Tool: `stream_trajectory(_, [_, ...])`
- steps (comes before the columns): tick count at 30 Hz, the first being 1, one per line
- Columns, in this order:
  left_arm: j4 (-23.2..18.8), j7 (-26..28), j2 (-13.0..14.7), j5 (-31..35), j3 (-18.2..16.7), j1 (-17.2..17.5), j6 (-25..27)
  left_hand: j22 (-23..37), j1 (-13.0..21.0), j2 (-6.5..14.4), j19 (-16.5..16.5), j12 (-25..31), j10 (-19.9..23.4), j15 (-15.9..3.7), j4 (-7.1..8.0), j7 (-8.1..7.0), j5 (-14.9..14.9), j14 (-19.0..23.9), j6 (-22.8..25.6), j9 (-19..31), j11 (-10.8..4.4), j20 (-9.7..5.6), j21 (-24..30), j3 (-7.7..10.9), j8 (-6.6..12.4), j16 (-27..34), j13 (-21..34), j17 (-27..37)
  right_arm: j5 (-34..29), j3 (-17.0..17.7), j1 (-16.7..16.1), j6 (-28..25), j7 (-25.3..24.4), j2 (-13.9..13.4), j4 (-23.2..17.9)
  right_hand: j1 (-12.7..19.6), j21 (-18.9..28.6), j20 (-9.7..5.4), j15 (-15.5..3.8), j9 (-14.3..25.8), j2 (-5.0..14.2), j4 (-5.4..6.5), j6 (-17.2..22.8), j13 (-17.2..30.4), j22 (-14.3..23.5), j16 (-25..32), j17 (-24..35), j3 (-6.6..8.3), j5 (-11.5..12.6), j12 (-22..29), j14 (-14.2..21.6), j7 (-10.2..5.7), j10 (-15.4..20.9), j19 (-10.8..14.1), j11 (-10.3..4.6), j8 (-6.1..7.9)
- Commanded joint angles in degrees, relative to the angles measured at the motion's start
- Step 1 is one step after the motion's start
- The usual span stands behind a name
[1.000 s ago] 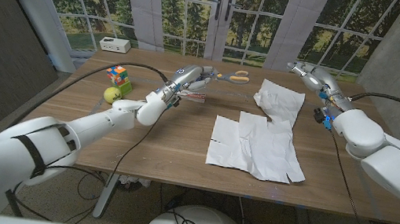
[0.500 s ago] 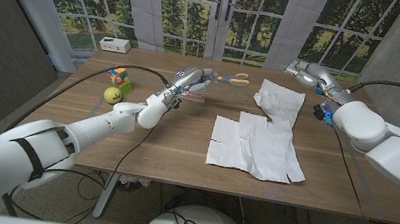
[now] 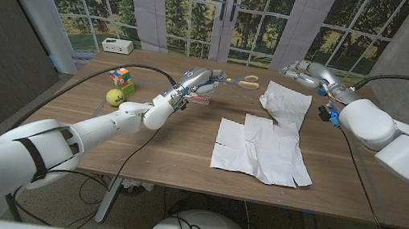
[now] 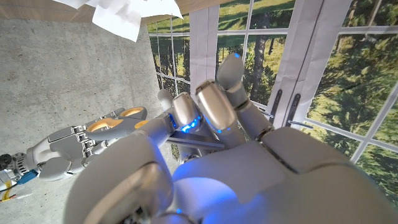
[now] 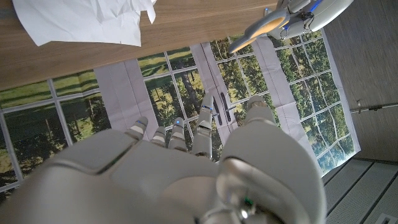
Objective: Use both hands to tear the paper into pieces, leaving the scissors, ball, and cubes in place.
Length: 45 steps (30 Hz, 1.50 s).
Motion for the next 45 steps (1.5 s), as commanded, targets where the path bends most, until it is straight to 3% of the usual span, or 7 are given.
stream_trajectory(1, [1.55,0.87,-0.76,1.30,1.46,-1.54,-0.73,-0.14,-0.14,-0.10,-0.02,0.38,0.23,-0.06,-0.31,-0.02,-0.34,0.18,0.56,-0.09,-0.11,-4.89,0.41,0.16,-0.03,-0.04,0.19,0.17,-1.08,0.07,0.86,-1.14,1.42,-1.38,-1.73,1.16,0.24,0.41,0.49,0.19,0.03,-0.28,-0.51,0.17,0.21,0.22,0.19,0.48,-0.16,-0.21,-5.66,0.04,-0.47,-4.96,0.25,0.03])
stream_trajectory(7, [2.27,0.44,-1.20,0.41,1.72,-2.15,-1.64,-0.54,-0.10,-0.09,-0.32,0.39,0.26,-0.07,-0.37,0.00,-0.37,0.09,0.82,-0.30,-0.11,-4.89,0.24,0.22,0.03,-0.35,0.19,0.02,-2.01,-1.30,2.81,-2.45,2.56,-1.78,-2.05,1.66,0.30,0.55,0.56,0.25,0.02,-0.46,-0.47,0.16,0.21,0.30,0.19,0.77,-0.18,-0.17,-5.50,0.14,-0.51,-4.86,0.19,0.05])
stream_trajectory(15, [3.39,1.61,-1.46,1.69,2.68,-3.35,-1.68,-0.61,-0.14,-0.13,-0.32,0.38,0.23,-0.06,-0.37,0.00,-0.38,0.20,0.61,-0.39,-0.12,-4.88,0.44,0.32,0.06,-0.21,0.19,0.17,-3.82,-4.87,7.13,-8.62,4.36,-2.50,-4.28,2.74,0.68,0.84,1.09,0.43,-0.03,-0.77,-0.98,0.16,0.22,0.49,0.19,1.45,-0.34,-0.15,-5.00,-0.69,-0.79,-4.00,0.15,-0.11])
stream_trajectory(22, [4.03,2.15,-1.77,2.09,3.42,-3.86,-1.88,-0.58,-0.15,-0.12,0.10,0.38,0.24,-0.06,-0.40,0.00,-0.40,0.35,0.46,-0.39,-0.12,-4.88,0.83,0.27,0.13,-0.08,0.19,0.18,-5.01,-6.24,7.93,-6.63,4.66,-2.23,-3.35,3.34,0.79,0.88,1.16,0.52,-0.02,-0.92,-0.84,0.16,0.22,0.58,0.18,1.84,-0.44,0.00,-4.67,-0.72,-0.55,-3.68,0.10,-0.03])
stream_trajectory(34, [6.20,3.95,-2.85,2.68,4.87,-5.43,-2.88,-0.62,-0.19,-0.14,-0.09,0.38,0.29,-0.06,-0.37,-0.02,-0.43,0.21,0.76,-0.92,-0.11,-4.88,0.75,0.36,0.10,-0.10,0.18,0.16,-6.28,-8.44,10.12,-8.21,5.90,-1.47,-3.34,4.56,0.96,0.80,1.07,0.75,0.17,-1.00,0.82,0.15,0.23,0.67,0.19,2.75,-0.74,0.46,-4.07,0.07,0.35,-3.05,0.29,0.66])
stream_trajectory(40, [3.81,4.33,-1.93,3.33,4.97,-4.96,-2.37,-0.96,-0.16,-0.14,-0.06,0.37,0.28,-0.07,-0.43,-0.01,-0.47,0.03,0.83,-1.15,-0.11,-4.89,0.67,0.28,0.06,-0.34,0.18,0.06,-6.80,-9.35,11.11,-8.53,6.94,-1.49,-3.51,4.80,0.95,0.79,1.19,0.79,0.16,-1.00,0.94,0.15,0.23,0.69,0.19,2.93,-0.82,0.48,-3.94,0.18,0.38,-3.01,0.35,0.71])
stream_trajectory(45, [3.72,3.99,-2.10,3.51,5.16,-4.81,-2.47,-0.80,-0.14,-0.16,-0.04,0.37,0.25,-0.07,-0.44,-0.01,-0.45,0.14,0.72,-1.40,-0.11,-4.88,0.81,0.35,-0.07,-0.28,0.18,0.15,-6.66,-9.34,11.09,-7.63,7.12,-1.28,-3.03,5.30,1.19,2.19,1.51,0.92,0.07,-0.95,1.06,0.14,0.24,0.72,0.20,3.32,-1.03,0.55,-3.61,0.42,0.49,-2.21,0.51,0.75])
